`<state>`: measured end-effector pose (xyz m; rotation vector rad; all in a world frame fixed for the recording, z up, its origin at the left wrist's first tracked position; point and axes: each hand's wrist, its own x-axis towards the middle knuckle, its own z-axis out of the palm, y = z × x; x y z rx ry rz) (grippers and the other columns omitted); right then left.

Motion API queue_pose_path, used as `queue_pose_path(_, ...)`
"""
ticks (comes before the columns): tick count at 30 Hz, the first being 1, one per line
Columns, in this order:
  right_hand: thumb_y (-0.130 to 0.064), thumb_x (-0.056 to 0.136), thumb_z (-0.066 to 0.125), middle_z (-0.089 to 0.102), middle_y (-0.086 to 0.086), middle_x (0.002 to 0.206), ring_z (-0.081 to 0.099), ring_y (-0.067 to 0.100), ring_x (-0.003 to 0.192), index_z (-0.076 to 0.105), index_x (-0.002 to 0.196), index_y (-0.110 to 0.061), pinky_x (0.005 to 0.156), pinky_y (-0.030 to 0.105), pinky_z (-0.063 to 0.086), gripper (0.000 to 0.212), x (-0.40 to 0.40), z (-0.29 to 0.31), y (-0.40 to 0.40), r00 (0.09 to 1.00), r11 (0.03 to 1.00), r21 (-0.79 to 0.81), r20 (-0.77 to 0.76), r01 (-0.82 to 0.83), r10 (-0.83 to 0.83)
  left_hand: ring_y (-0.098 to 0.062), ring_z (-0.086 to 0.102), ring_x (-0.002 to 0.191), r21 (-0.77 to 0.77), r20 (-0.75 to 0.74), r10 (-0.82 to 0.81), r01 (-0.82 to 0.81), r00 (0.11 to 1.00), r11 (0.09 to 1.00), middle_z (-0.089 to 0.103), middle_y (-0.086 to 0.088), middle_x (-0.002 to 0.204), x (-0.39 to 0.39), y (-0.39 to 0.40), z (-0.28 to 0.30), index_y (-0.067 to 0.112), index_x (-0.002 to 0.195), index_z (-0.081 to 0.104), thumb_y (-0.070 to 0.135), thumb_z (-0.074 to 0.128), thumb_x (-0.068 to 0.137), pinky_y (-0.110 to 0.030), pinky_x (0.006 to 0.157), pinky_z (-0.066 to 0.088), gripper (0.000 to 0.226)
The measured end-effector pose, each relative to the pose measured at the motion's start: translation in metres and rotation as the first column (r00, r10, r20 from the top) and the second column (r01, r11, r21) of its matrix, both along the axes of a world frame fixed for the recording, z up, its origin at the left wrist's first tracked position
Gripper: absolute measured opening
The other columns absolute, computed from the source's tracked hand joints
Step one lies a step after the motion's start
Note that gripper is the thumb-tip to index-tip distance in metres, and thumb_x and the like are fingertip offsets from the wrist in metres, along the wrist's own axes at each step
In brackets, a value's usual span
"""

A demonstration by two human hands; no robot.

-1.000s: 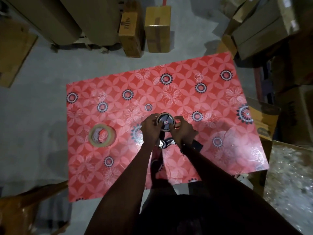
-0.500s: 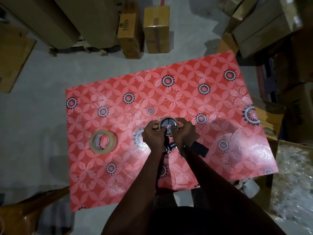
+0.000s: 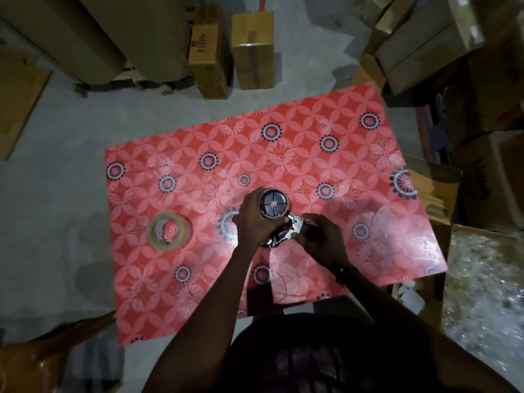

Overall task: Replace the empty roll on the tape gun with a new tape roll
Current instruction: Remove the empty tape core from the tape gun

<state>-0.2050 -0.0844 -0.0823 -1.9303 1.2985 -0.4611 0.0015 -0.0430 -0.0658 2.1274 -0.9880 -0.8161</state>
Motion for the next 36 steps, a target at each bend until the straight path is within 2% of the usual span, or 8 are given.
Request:
queue_pose_path(3,-0.038,0.081,0.090,0.078,0.002,0.111,0.075,0.020,0.097,0.074,0.123,-0.024,0.083,0.038,0.061,0.048,-0.002,0.003,0.003,0.999,0.999,-0.043,0.043,-0.030,0.032,-0.012,0.059,0.119,-0.017,0.036,0.005,-0.004,0.999,1.000,0.064,0.000,0.132,-0.002,-0.002,-0.005,0.019,0.138,0.059,0.035,0.099,0.060,-0.021,0.098,0.047,0.088)
queue_pose_path(8,-0.048,0.089,0.080,0.077,0.001,0.114,0.074,0.019,0.094,0.071,0.130,-0.032,0.075,0.033,0.058,0.045,-0.005,-0.001,0.005,0.999,0.994,-0.105,-0.038,-0.034,0.030,-0.009,0.061,0.110,-0.023,0.041,0.054,-0.053,0.998,0.998,0.070,-0.003,0.126,-0.002,-0.003,-0.004,0.013,0.131,0.066,0.028,0.101,0.055,0.006,0.086,0.034,0.085)
queue_pose_path(12,-0.059,0.093,0.073,0.077,-0.003,0.111,0.073,0.015,0.090,0.071,0.129,-0.033,0.069,0.027,0.054,0.045,-0.007,-0.006,0.002,0.990,0.986,-0.139,-0.113,-0.095,0.079,-0.006,0.059,0.102,0.001,0.034,0.075,-0.075,0.997,0.997,0.072,-0.001,0.121,-0.002,-0.005,0.002,0.015,0.126,0.069,0.025,0.103,0.052,0.005,0.078,0.035,0.082)
queue_pose_path(15,-0.055,0.092,0.076,0.077,-0.002,0.107,0.074,0.017,0.085,0.072,0.128,-0.030,0.063,0.022,0.047,0.044,-0.007,-0.007,0.001,0.986,0.975,-0.181,-0.130,-0.131,0.109,-0.005,0.059,0.101,0.011,0.022,0.090,-0.090,0.996,0.996,0.073,-0.001,0.120,-0.002,-0.004,0.003,0.015,0.125,0.070,0.024,0.103,0.051,0.003,0.076,0.036,0.082)
queue_pose_path(21,-0.050,0.091,0.077,0.077,0.003,0.108,0.076,0.025,0.089,0.071,0.132,-0.028,0.065,0.033,0.058,0.047,-0.006,-0.006,0.001,0.988,0.977,-0.173,-0.114,-0.121,0.102,-0.005,0.059,0.100,0.019,0.051,0.088,-0.089,0.995,0.996,0.072,0.000,0.121,-0.002,-0.006,0.006,0.017,0.126,0.070,0.027,0.102,0.051,0.006,0.073,0.034,0.083)
queue_pose_path(25,-0.059,0.095,0.058,0.074,-0.001,0.116,0.074,0.021,0.097,0.069,0.135,-0.031,0.070,0.027,0.054,0.050,-0.008,-0.013,-0.002,0.967,0.959,-0.187,-0.181,-0.211,0.177,-0.011,0.064,0.100,0.027,0.051,0.086,-0.088,0.995,0.996,0.072,0.000,0.119,-0.002,-0.006,0.006,0.019,0.126,0.069,0.029,0.102,0.050,-0.013,0.080,0.047,0.084)
queue_pose_path(29,-0.049,0.094,0.067,0.072,-0.001,0.114,0.072,0.021,0.093,0.071,0.130,-0.030,0.071,0.031,0.058,0.041,-0.003,-0.011,-0.003,0.969,0.972,-0.133,-0.176,-0.196,0.171,-0.017,0.069,0.103,-0.005,0.082,0.097,-0.097,0.992,0.995,0.074,0.003,0.115,-0.002,-0.005,0.000,0.023,0.122,0.071,0.045,0.096,0.046,-0.040,0.089,0.060,0.083)
queue_pose_path(36,-0.055,0.094,0.058,0.071,0.000,0.112,0.071,0.021,0.096,0.066,0.135,-0.033,0.071,0.033,0.059,0.047,-0.002,-0.005,-0.006,0.960,0.963,-0.127,-0.181,-0.236,0.212,-0.017,0.071,0.097,0.027,0.092,0.099,-0.102,0.991,0.994,0.074,0.002,0.110,-0.004,-0.006,0.007,0.025,0.122,0.071,0.044,0.099,0.045,-0.040,0.083,0.062,0.085)
